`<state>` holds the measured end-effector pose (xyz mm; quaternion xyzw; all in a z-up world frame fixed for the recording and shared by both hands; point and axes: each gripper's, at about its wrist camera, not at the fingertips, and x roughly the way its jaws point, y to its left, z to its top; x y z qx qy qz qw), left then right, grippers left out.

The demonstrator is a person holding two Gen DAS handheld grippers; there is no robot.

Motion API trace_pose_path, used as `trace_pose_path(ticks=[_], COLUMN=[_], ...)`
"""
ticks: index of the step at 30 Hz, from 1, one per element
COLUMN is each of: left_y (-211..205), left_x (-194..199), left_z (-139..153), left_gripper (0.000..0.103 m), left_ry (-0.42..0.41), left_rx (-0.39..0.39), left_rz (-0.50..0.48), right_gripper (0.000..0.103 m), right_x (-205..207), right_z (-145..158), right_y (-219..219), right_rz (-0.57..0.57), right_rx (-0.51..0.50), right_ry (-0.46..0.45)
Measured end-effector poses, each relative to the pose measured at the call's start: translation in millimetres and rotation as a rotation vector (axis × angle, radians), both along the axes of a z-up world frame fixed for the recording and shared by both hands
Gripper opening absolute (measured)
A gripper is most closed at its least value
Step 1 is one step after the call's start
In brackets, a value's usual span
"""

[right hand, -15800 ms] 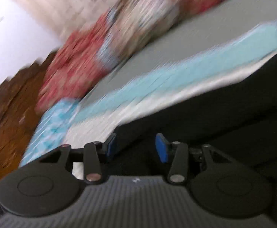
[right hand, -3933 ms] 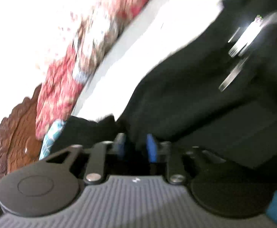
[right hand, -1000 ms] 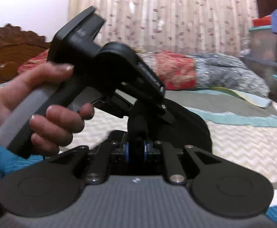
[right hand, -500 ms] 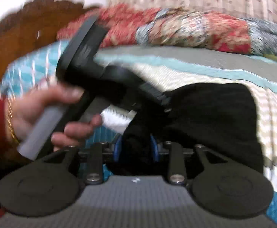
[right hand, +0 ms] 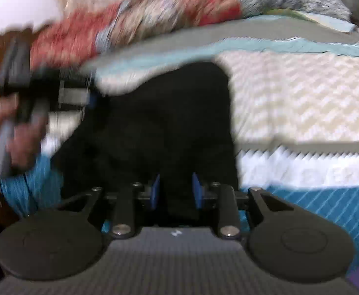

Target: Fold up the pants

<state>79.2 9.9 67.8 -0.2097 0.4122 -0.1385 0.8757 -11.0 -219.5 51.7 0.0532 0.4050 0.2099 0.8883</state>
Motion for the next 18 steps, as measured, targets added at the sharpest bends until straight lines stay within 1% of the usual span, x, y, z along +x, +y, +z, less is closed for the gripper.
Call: trace_pose_path(ticks=[1, 2, 3, 4, 5, 6, 7, 9, 10, 11, 12, 13, 15, 17, 18], left_y=[-6, -10, -14, -15, -14, -10, -4, 7, 14, 18, 23, 25, 24, 19, 16], left_x=[-5, -7, -8, -9, -11, -13, -17, -28, -36, -41, -46, -52, -62, -69, -71], left_z=[4, 3, 0, -3, -4, -4, -1, 6, 10, 12, 14, 15, 12, 6, 3], left_gripper=[0.016, 0.016, 0.022, 0.032, 0.036, 0.044, 0.048, 0.048, 0.049, 0.049, 0.049, 0.054, 0.061, 0.061, 0.056], left_ry=[-0.051, -0.069, -0.065, -0.047, -0.029, -0.017, -0.007, -0.005, -0.001, 0.011, 0.028, 0.044, 0.083, 0.119, 0.130], left_rx=[0.077, 0.140, 0.183, 0.211, 0.212, 0.193, 0.169, 0.120, 0.088, 0.054, 0.015, -0.020, -0.057, -0.081, -0.084], left_rz=[-0.015, -0.029, -0.036, -0.030, -0.015, -0.002, 0.010, 0.023, 0.024, 0.018, 0.005, -0.013, -0.040, -0.066, -0.074], right_gripper=[0.031, 0.032, 0.032, 0.033, 0.033, 0.033, 0.033, 0.033, 0.033, 0.033, 0.033, 0.033, 0.033, 0.033, 0.033], right_x=[-9, -13, -12, -13, -15, -16, -13, -13, -17, -10, -11, -12, -8, -7, -6], right_z=[-2, 0, 2, 3, 4, 4, 5, 12, 21, 22, 27, 34, 45, 50, 51], right_y=[10, 12, 10, 8, 5, 1, -2, -10, -16, -21, -24, -25, -18, -2, 7], right_rz=[0.026, 0.032, 0.028, 0.022, 0.019, 0.022, 0.035, 0.039, 0.028, 0.025, 0.019, 0.019, 0.048, 0.085, 0.098], right_rx=[-0.047, -0.072, -0.073, -0.058, -0.044, -0.034, -0.031, -0.016, 0.011, 0.037, 0.062, 0.087, 0.122, 0.117, 0.103], right_ry=[-0.024, -0.041, -0.047, -0.040, -0.032, -0.026, -0.024, -0.035, -0.055, -0.072, -0.090, -0.109, -0.140, -0.172, -0.179])
